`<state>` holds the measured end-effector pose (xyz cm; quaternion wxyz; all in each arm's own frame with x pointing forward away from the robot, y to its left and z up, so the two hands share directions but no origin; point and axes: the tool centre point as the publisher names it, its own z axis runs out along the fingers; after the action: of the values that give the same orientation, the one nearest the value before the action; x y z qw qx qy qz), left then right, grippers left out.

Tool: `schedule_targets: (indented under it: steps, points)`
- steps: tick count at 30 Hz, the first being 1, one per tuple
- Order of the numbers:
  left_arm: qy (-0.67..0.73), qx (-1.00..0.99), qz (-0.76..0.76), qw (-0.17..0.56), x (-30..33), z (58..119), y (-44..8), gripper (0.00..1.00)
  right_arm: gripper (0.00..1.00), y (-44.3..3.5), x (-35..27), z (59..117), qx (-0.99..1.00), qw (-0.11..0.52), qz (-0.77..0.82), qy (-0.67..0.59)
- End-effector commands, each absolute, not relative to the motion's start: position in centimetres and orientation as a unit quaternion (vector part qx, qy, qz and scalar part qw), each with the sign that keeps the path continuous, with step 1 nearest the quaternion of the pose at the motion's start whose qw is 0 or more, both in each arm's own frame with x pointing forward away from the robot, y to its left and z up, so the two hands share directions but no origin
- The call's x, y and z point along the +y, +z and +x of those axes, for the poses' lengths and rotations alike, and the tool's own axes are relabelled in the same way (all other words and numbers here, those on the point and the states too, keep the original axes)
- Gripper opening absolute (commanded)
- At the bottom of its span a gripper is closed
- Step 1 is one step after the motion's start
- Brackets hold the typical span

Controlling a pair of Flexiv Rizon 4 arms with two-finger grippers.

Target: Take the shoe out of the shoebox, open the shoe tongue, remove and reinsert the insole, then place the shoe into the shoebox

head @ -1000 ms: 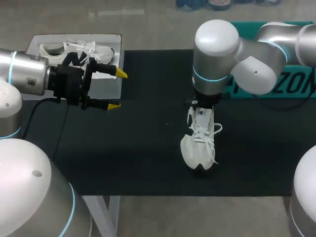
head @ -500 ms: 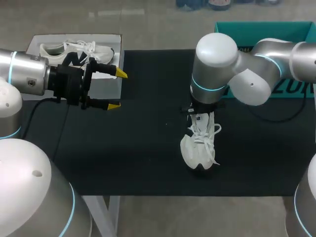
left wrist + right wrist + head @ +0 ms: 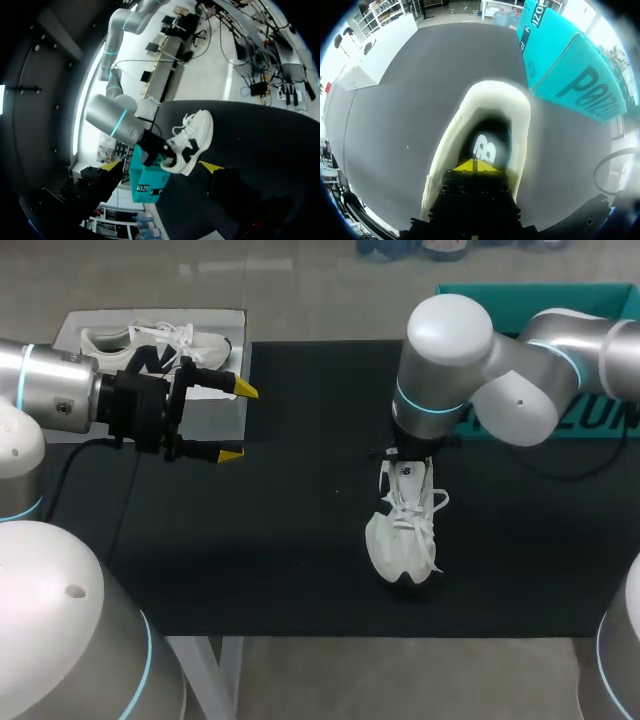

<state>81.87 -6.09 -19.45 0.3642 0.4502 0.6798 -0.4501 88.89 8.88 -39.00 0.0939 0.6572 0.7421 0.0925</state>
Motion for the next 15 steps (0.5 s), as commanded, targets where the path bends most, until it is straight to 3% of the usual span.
schedule_targets:
  steps: [1,15]
  points:
    - [-0.449,0.681,0.451,0.363,-6.1,81.9,-19.4,1.00,0.00,-37.0,8.5,88.9,0.748,0.079,0.654,0.080]
    - [-0.449,0.681,0.451,0.363,-6.1,81.9,-19.4,1.00,0.00,-34.7,8.2,89.1,0.752,0.023,0.658,0.030]
